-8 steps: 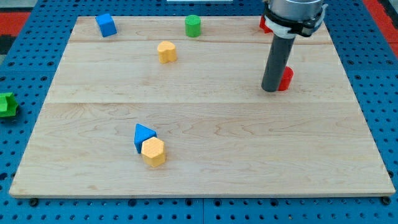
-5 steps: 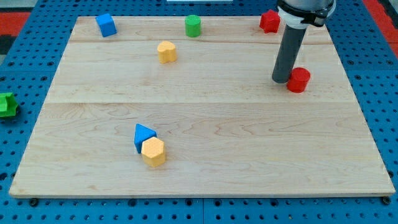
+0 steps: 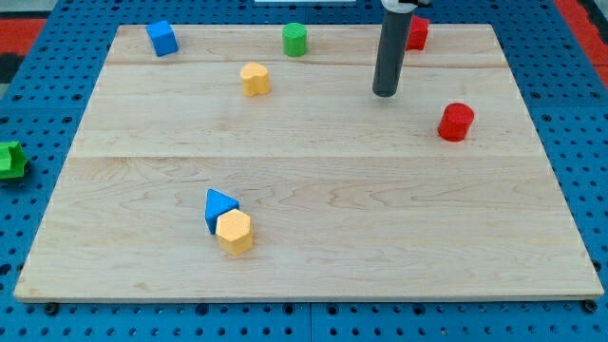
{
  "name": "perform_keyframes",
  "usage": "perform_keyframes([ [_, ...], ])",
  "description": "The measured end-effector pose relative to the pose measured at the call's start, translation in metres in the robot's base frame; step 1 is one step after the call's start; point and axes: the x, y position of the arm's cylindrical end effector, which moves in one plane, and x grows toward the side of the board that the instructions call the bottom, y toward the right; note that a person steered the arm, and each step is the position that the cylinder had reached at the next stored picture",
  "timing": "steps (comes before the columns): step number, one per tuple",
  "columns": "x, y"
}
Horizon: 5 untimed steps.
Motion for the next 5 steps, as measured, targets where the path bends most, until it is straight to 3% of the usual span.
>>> perform_keyframes([
  [5,0.002,-0.04],
])
